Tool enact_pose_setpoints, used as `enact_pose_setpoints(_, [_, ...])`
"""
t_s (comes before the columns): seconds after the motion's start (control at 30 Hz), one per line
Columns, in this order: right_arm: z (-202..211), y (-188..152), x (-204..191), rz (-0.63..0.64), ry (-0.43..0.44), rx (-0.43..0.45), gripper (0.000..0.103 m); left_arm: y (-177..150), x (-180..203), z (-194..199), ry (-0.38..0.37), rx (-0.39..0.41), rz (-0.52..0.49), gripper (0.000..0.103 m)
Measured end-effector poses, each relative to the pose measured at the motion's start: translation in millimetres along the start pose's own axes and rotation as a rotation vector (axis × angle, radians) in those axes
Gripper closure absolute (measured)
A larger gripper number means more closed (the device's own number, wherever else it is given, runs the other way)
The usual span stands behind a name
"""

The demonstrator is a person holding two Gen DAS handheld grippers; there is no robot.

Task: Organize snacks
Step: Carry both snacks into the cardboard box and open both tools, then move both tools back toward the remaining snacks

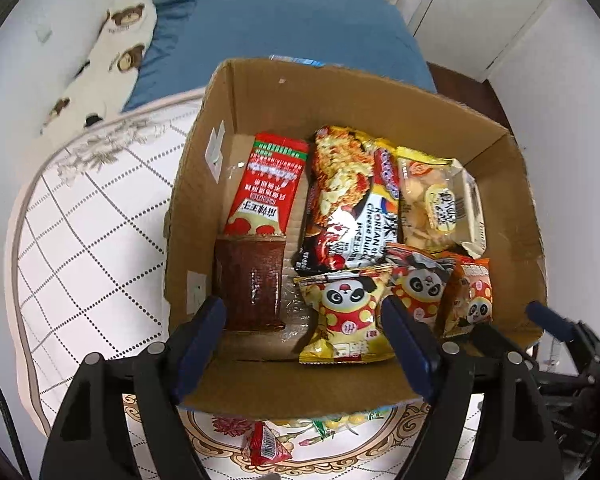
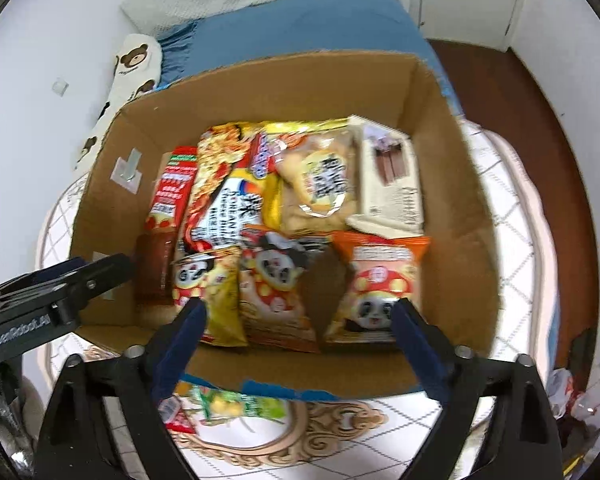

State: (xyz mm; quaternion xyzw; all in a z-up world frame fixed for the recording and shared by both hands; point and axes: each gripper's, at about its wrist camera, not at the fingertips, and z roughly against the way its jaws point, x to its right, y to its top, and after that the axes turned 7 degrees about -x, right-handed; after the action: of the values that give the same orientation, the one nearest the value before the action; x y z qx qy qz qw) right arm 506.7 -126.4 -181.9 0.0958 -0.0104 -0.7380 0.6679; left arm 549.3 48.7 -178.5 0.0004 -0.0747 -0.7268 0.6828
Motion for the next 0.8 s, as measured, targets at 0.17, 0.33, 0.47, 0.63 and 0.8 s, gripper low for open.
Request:
enact_pose_setpoints(0.17, [27.7, -17.6, 7.1, 0.011, -0.048, 0.081, 0.003, -21.0, 13.6, 20.3, 0.038, 0.100, -0.044, 0.019])
enact_pose_setpoints(0.33, [61.1, -38.0, 10.2, 0.022, -0.074, 0.171, 0.003, -44.4, 19.8, 44.8, 0.066, 0.183, -0.050, 0.019])
enact_pose_setpoints(0.47, [89.2, -57.2, 9.0, 0.036, -0.069, 0.234, 0.003, -63.0, 23.6, 69.1, 0.067, 0.251, -0.055, 0.019])
enact_pose_setpoints(0.63, [124.3, -83.9, 8.4, 0.035, -0.039, 0.299, 0.003, -89.2, 27.9, 103.4, 0.048, 0.322, -0.063, 0.019])
enact_pose_setpoints(0.8, [144.0, -111.9, 10.3, 0.006, 0.023, 0.322, 0.003, -114.5, 22.4, 124.0, 0.041, 0.367, -0.052, 0.019])
